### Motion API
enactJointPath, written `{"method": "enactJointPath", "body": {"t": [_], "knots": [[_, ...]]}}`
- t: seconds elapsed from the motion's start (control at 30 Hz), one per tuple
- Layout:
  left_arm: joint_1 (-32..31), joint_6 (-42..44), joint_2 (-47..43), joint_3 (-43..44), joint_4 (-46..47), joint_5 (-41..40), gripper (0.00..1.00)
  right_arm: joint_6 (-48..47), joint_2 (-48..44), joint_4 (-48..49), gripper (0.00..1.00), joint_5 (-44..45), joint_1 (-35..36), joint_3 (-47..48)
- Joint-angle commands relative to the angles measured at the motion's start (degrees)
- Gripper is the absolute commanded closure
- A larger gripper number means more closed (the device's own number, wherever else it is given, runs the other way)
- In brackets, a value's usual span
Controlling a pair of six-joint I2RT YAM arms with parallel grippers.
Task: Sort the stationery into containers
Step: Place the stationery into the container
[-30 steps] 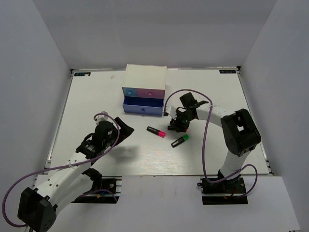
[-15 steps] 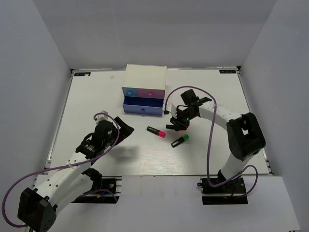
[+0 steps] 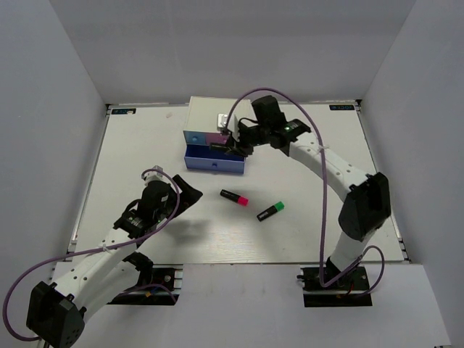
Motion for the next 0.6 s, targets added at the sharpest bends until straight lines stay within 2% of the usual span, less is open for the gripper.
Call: {"method": "enactJointPath", "body": {"t": [0.0,0.27,0.57], "knots": [[0.3,-1.3,-0.4,1.0,2.2,1.2,0.0,2.2,6.3,4.3,0.93,3.4,2.1,4.0],[0.3,-4.5,1.3,-0.6,6.4,5.7,0.0,2.1,12.2,10.9,0.92,17.4,4.2,5.2],[0.3,-5.1,3.6,-1.1,8.7,7.3,0.0,-1.1,13.4,15.3,0.87,25.7,5.4,1.7]]}}
